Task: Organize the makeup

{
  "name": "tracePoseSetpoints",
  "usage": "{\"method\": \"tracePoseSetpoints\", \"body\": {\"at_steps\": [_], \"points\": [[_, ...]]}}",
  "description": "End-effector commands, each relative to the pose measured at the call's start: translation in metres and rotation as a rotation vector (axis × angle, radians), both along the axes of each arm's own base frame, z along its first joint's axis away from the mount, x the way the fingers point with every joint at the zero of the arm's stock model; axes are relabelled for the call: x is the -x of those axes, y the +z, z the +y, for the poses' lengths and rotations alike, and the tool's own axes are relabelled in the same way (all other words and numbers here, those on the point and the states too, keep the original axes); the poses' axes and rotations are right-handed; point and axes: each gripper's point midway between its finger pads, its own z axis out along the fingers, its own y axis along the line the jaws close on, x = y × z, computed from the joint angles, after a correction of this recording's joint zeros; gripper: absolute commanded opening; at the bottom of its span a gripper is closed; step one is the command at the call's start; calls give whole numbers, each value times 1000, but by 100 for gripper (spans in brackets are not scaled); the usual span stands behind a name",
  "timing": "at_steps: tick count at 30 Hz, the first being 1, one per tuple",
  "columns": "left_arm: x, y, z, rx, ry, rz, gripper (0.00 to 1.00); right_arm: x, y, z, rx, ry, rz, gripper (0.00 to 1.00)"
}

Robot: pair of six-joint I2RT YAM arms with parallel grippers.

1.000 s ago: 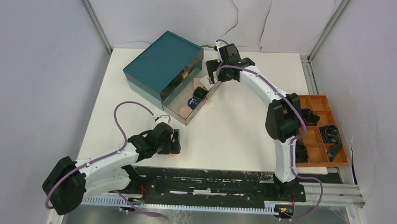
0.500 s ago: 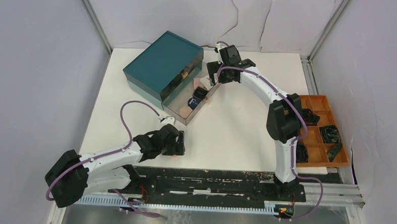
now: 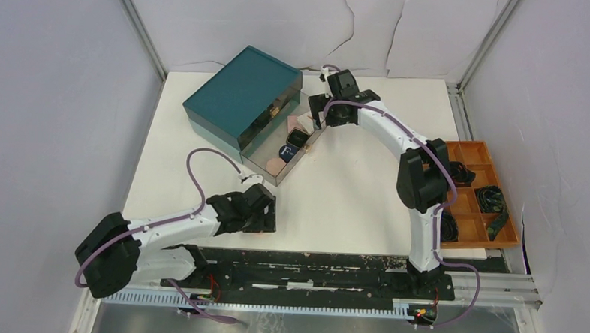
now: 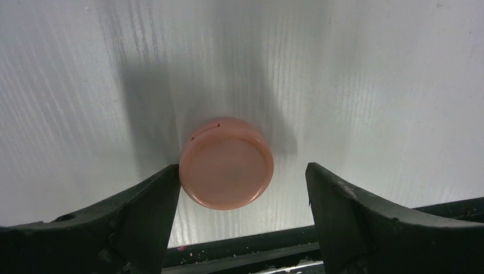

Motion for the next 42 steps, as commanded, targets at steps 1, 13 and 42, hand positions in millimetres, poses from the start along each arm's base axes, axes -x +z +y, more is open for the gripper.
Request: {"method": "tracePoseSetpoints", "body": {"at_steps": [1,13,42], "points": [[13,-16,13,-83,27,83,87,-9,32,-7,-46,-20,-74,100],[18,-20,20,-131,28,121,67,-8,18,-21,-67,-54,-40,100],[-159,169,-41,-128,-71,-349,42,-7,20,-27,-134,-86,-30,99]]}}
